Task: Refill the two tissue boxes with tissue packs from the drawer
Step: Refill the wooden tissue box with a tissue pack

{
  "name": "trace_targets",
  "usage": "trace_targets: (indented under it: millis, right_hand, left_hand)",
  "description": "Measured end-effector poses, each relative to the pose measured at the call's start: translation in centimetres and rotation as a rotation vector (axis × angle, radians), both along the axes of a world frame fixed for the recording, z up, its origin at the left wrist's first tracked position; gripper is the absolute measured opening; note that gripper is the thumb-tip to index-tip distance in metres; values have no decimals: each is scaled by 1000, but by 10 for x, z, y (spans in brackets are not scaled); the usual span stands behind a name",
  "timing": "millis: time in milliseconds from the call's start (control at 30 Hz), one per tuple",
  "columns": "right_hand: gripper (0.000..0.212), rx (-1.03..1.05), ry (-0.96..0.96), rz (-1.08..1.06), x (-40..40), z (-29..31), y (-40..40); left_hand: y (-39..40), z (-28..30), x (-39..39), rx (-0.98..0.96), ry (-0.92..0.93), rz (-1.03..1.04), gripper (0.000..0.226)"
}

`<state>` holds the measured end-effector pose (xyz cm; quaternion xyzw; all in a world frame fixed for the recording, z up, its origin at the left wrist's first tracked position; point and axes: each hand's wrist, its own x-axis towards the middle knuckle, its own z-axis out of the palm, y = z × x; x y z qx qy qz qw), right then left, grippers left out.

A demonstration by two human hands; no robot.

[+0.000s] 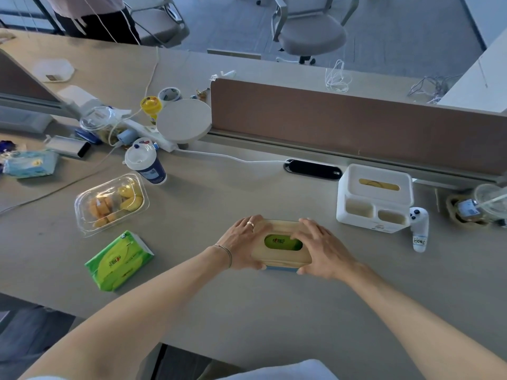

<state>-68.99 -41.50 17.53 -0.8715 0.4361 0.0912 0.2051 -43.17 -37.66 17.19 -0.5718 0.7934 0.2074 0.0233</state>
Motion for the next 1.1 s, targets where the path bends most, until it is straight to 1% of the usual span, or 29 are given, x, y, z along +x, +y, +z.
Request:
trace_targets:
  millis: [67, 133, 300, 367, 633, 867, 1000, 1067, 1100]
  right_hand:
    - [71, 6, 6, 13, -1, -1, -1]
    - [63, 2, 6, 28, -2, -3, -1]
    - [58, -13, 10, 47, -2, -3, 0]
    - [58, -14, 15, 51, -2, -3, 1]
    - [60, -32, 46, 63, -4, -8, 2]
    - [60, -24, 31, 62, -2, -12, -3]
    - [55, 3, 6, 61, -6, -19, -5]
    - [51, 6, 14, 72, -10, -22, -3]
    - [50, -10, 26, 78, -11, -26, -1]
  left_hand:
    - [-1, 1, -2, 17, -36, -39, 94]
    - [-2, 0, -3, 47, -49, -76, 89]
    - [-3, 0, -4, 48, -86, -127, 64]
    - [-3, 2, -6, 38, -94, -128, 60]
    - [-5, 4, -12, 22, -126, -121, 61]
    - [-7, 4, -11, 53, -144, -126, 63]
    - [-7, 2, -13, 68, -139, -97, 62]
    - [-4, 0, -12, 98, -81, -42, 70]
    - [-2, 0, -12, 120, -27, 8, 82]
